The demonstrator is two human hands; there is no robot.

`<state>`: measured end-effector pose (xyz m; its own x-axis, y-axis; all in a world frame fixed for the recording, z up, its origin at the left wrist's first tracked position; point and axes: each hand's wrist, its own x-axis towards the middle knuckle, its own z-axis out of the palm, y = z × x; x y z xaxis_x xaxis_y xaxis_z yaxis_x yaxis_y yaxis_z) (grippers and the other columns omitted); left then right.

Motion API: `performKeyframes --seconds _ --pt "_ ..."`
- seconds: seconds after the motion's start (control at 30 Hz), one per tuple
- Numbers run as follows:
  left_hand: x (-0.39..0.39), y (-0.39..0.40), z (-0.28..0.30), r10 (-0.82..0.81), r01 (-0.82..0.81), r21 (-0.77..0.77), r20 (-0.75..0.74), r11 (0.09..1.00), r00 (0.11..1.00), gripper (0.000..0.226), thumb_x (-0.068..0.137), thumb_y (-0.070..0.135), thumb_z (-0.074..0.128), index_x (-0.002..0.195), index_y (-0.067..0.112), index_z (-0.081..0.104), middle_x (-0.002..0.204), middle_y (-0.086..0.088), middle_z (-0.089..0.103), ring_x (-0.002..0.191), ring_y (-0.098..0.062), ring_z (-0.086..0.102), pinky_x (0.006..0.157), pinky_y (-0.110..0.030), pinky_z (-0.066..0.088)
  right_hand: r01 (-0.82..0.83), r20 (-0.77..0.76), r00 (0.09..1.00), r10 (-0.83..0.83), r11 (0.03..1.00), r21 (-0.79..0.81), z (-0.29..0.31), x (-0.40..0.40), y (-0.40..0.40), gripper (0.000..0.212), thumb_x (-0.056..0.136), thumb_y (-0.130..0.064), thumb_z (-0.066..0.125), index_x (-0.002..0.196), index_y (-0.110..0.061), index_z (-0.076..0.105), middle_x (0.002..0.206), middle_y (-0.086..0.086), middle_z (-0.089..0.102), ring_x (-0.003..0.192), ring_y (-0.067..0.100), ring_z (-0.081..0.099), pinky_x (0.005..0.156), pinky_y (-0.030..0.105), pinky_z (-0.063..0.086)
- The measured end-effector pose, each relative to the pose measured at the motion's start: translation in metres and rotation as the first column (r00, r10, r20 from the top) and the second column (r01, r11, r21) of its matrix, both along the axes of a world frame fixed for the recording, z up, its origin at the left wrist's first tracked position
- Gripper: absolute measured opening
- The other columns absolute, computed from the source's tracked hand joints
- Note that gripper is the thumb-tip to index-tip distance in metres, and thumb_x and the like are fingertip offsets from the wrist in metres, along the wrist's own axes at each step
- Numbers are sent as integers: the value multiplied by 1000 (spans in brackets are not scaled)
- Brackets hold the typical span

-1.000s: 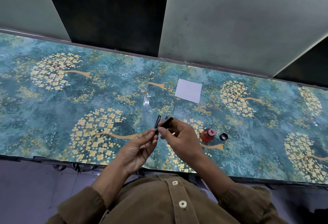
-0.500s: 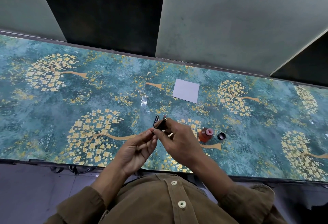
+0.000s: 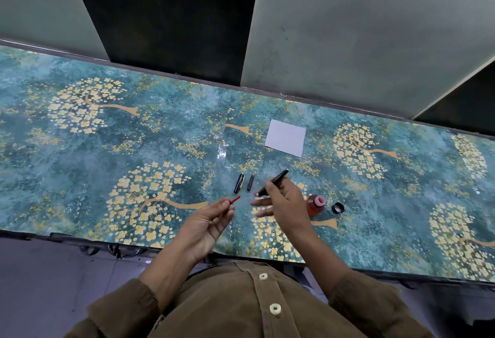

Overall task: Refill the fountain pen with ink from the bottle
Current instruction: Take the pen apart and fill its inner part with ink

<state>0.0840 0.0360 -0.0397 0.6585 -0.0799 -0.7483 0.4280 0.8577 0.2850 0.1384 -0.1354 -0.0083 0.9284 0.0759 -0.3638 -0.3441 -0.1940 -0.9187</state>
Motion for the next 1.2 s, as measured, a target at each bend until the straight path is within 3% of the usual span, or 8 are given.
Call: performKeyframes --seconds 0.1,0.2,0.43,0.63,0.7,0.8,1.0,1.2 --pt "-3 5 -5 18 -16 50 -37 999 999 7 92 -10 58 93 -7 64 69 -15 74 59 -17 74 53 -21 61 -58 -221 975 19 984 -169 -38 1 -9 9 99 -13 51 102 -5 50 83 21 64 65 32 72 65 59 61" --pt "-4 7 -2 39 -37 76 -32 996 999 7 92 -10 57 92 -7 64 67 -14 73 58 -16 74 53 -20 60 -171 -324 943 73 943 -285 -59 -6 -13 12 95 -10 56 104 -6 50 74 20 68 63 35 73 62 54 62" --pt "-7 6 3 27 -23 102 -33 995 999 6 91 -10 59 91 -7 64 66 -13 73 58 -16 74 58 -22 62 -139 -253 967 37 906 -401 -68 31 -3 27 90 -5 64 111 -7 47 81 21 71 52 26 66 49 37 59" --pt "-8 2 -2 3 2 111 -38 994 999 6 90 -9 60 93 -6 64 69 -13 74 60 -16 74 57 -21 61 -149 -184 981 67 866 -477 -62 31 -2 33 85 -22 70 112 -14 53 91 9 69 71 25 72 67 44 62" --pt "-7 -2 -4 -11 15 114 -40 993 999 6 90 -10 60 93 -7 64 69 -13 73 60 -16 74 58 -22 62 -201 -169 975 143 890 -408 -53 13 -4 25 86 -26 72 106 -16 62 91 5 70 77 24 73 68 44 63" --pt "-6 -13 -7 -68 73 154 -34 985 997 8 88 -12 61 94 -8 65 70 -13 73 60 -16 73 58 -21 62 -265 -141 959 247 955 -129 -36 -17 -8 13 88 -20 73 100 -15 73 90 9 75 75 19 74 60 37 61" --pt "2 -41 -4 -312 289 288 38 913 949 13 86 -6 66 95 -4 75 83 -12 78 66 -13 72 61 -20 61 -76 -117 990 79 997 28 -20 -30 -29 11 89 -10 71 95 -4 78 76 6 75 64 16 68 54 29 55" --pt "18 -80 12 -596 391 672 93 629 798 16 86 6 73 99 14 80 87 -8 80 77 -17 73 74 -26 61 82 21 996 -82 997 -4 -11 -33 -65 12 92 -15 69 93 -22 79 86 1 77 65 11 67 57 35 55"
